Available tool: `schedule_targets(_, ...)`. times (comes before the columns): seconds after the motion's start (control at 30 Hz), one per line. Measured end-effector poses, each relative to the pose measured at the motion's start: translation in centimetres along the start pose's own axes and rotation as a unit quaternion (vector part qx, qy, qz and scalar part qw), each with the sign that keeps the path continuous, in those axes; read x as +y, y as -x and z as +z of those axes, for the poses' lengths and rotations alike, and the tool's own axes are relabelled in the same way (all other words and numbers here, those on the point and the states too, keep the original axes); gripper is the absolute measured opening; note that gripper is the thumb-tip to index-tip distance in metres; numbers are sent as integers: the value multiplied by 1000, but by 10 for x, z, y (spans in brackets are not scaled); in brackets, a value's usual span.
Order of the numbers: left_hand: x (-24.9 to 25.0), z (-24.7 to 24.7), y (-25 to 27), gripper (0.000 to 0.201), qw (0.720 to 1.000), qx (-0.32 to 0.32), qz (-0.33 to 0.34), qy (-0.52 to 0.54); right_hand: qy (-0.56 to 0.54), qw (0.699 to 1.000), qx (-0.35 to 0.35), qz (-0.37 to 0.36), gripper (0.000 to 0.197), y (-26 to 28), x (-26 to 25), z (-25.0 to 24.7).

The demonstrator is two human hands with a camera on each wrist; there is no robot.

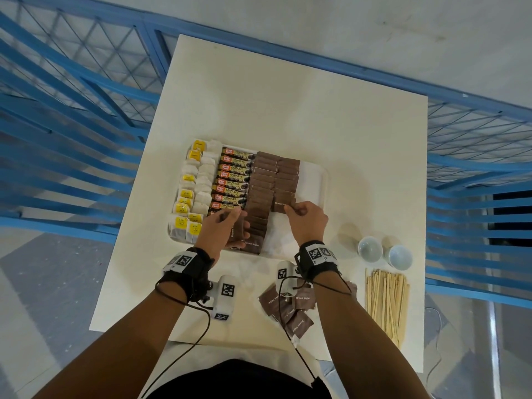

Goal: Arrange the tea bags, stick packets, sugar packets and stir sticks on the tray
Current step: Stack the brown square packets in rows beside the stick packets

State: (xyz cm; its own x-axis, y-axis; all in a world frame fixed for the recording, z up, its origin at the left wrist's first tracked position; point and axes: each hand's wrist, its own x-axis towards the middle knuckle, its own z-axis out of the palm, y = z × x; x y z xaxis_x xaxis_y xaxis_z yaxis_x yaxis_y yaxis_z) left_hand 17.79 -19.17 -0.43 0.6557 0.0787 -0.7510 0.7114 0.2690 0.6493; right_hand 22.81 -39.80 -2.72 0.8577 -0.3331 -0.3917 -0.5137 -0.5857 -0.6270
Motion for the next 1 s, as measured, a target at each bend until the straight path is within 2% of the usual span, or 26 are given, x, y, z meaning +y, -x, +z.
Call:
schedule_targets(0.23, 3, 1, 1, 27, 1000, -3, -3, 10, -11, 1000, 8, 4, 27, 0, -1, -2)
schedule_targets(0.47, 1, 3, 2, 28, 1000, 2, -13, 11, 2, 1000, -18, -1, 37, 9, 0, -4)
schedule_targets(0.73, -2, 1, 1, 25, 1000, -4, -14, 12, 9, 1000, -29, -3, 35, 6, -2, -2)
schedule_targets(0.87, -4, -1, 0, 17, 999, -24, -20, 34, 14, 999, -30, -5, 35, 7, -3, -4)
schedule_targets(0.9, -5, -1, -1, 19, 998, -37, -23, 45, 13, 999, -31, -6, 35, 8, -4, -5)
schedule_targets(1.0, -7, -2, -2, 42, 995, -85, -23, 52, 21, 999, -28, -8, 38, 11, -5, -8)
